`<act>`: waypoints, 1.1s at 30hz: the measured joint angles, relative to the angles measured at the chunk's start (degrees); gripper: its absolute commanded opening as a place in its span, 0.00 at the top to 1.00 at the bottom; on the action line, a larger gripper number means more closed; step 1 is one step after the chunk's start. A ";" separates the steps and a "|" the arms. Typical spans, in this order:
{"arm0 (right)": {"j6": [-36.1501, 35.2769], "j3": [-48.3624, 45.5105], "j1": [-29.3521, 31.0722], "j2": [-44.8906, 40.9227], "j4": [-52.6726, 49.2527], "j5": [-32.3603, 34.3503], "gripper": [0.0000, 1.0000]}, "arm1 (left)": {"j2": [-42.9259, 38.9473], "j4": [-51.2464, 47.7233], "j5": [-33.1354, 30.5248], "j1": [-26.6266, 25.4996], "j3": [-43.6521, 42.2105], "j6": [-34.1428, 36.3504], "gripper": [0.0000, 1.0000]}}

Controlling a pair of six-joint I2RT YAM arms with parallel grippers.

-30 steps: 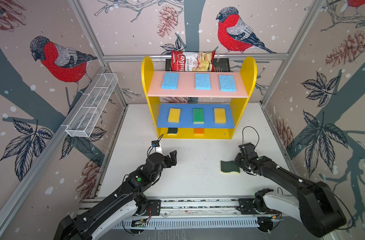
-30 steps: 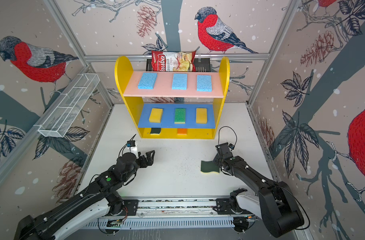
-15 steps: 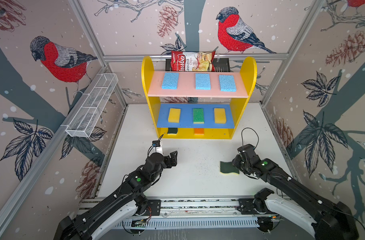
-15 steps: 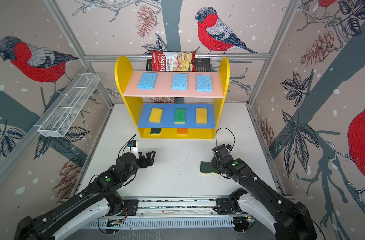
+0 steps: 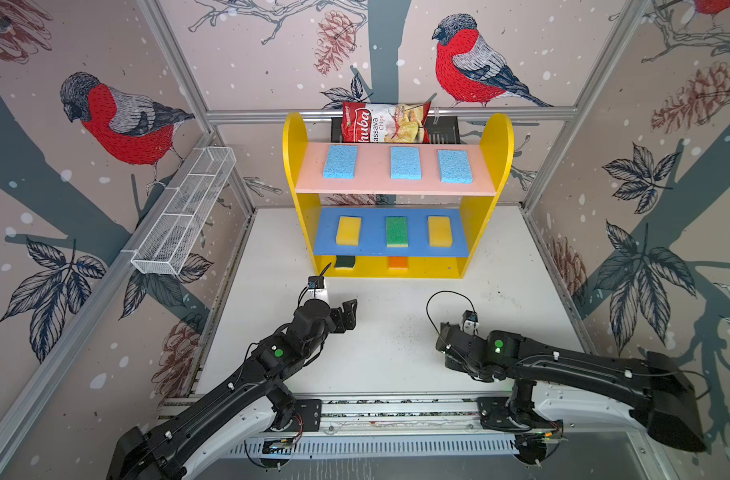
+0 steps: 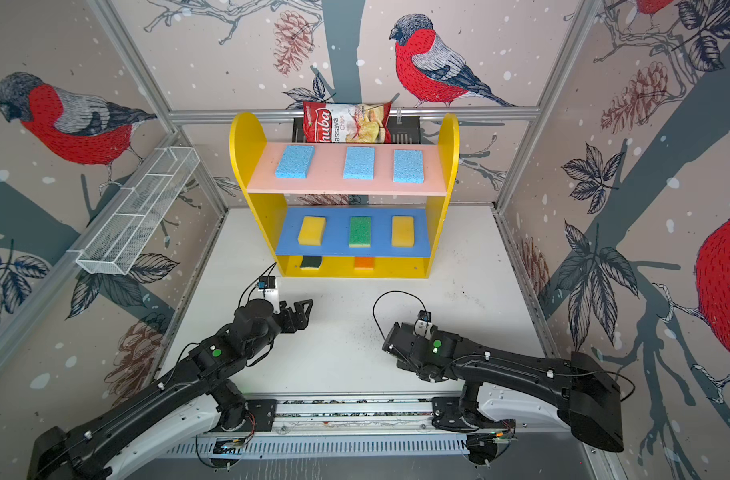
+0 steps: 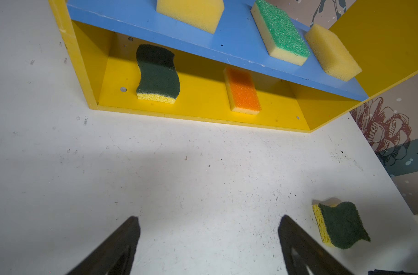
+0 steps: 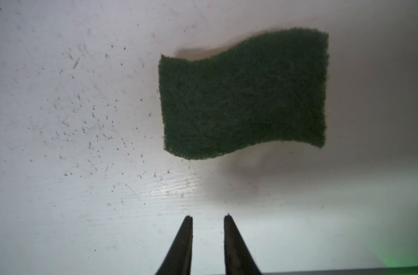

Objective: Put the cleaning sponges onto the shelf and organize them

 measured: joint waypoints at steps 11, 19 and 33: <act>-4.66 -4.33 -8.96 4.57 11.08 0.63 0.77 | -2.14 -2.54 -0.11 -0.26 0.83 -0.04 0.10; -13.11 -4.20 -19.87 7.89 18.99 0.15 0.76 | -4.20 -4.66 -1.51 -0.26 0.85 -0.70 0.10; -21.46 4.28 -28.11 22.67 31.04 -0.11 0.75 | -1.29 -5.53 -1.77 -0.55 1.90 -1.09 0.10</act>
